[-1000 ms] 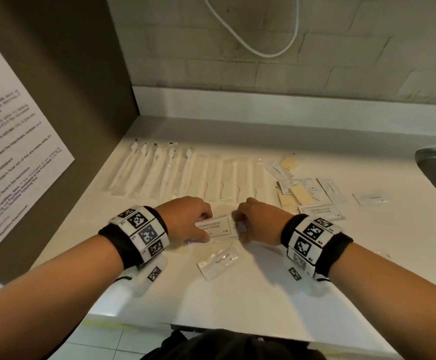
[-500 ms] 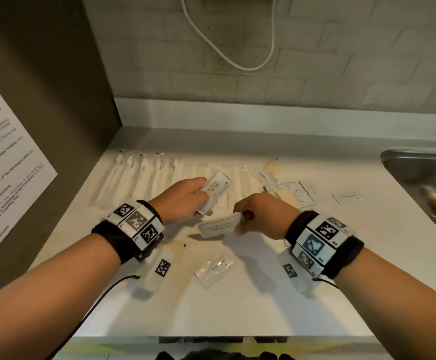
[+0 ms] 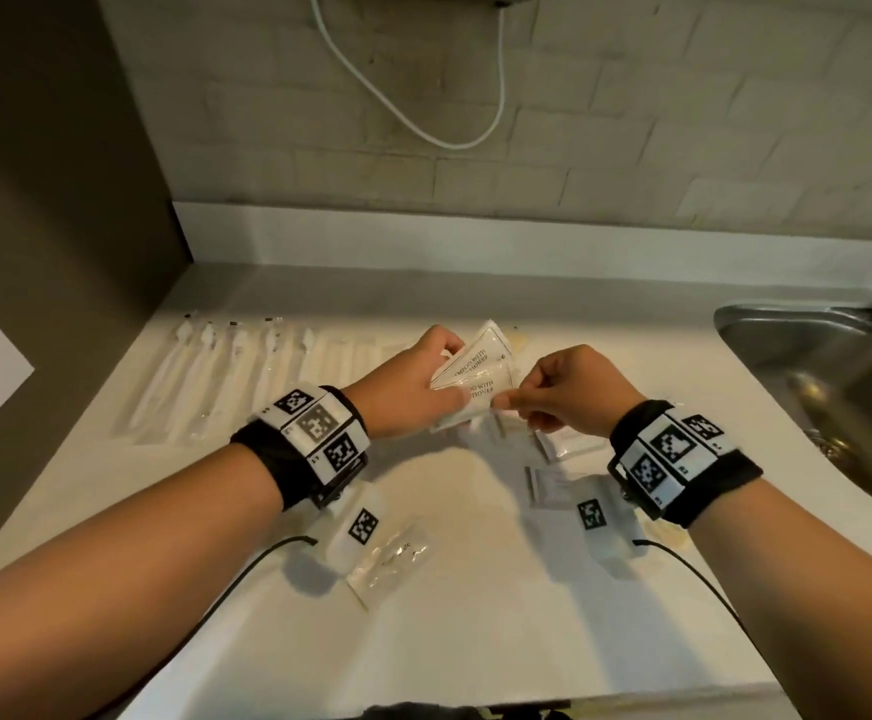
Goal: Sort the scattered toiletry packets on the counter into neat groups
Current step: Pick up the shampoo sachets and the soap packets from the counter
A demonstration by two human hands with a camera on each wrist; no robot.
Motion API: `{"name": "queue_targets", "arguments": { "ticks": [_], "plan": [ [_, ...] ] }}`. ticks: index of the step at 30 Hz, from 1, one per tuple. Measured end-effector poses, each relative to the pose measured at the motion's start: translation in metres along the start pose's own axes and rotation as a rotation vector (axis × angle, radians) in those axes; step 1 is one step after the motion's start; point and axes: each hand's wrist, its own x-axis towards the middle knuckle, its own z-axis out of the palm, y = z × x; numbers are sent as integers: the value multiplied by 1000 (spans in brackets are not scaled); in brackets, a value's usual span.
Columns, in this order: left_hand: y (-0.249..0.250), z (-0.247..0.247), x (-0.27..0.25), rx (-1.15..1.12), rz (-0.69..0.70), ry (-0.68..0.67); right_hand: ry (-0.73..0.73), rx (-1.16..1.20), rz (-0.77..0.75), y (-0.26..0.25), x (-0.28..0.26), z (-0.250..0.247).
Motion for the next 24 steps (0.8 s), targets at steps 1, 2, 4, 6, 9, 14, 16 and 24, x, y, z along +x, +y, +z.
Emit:
{"name": "queue_targets", "arguments": {
  "ticks": [1, 2, 4, 6, 9, 14, 16, 24],
  "plan": [
    [3, 1, 7, -26, 5, 28, -19, -23, 4, 7, 6, -10],
    [6, 1, 15, -70, 6, 60, -41, -55, 9, 14, 14, -20],
    [12, 3, 29, -183, -5, 120, -78, -195, 10, 30, 31, -39],
    [18, 8, 43, -219, -23, 176, -97, -403, -17, 46, 48, -52],
    [24, 18, 59, -238, -32, 232, -183, -529, -70, 62, 68, -55],
    [27, 34, 71, -227, -91, 335, -377, -630, -183, 71, 82, -44],
    [24, 39, 73, -238, -121, 360, -366, -595, -197, 75, 89, -43],
    [22, 54, 72, -248, -206, 399, -364, -542, -279, 80, 97, -54]
  ]
}}
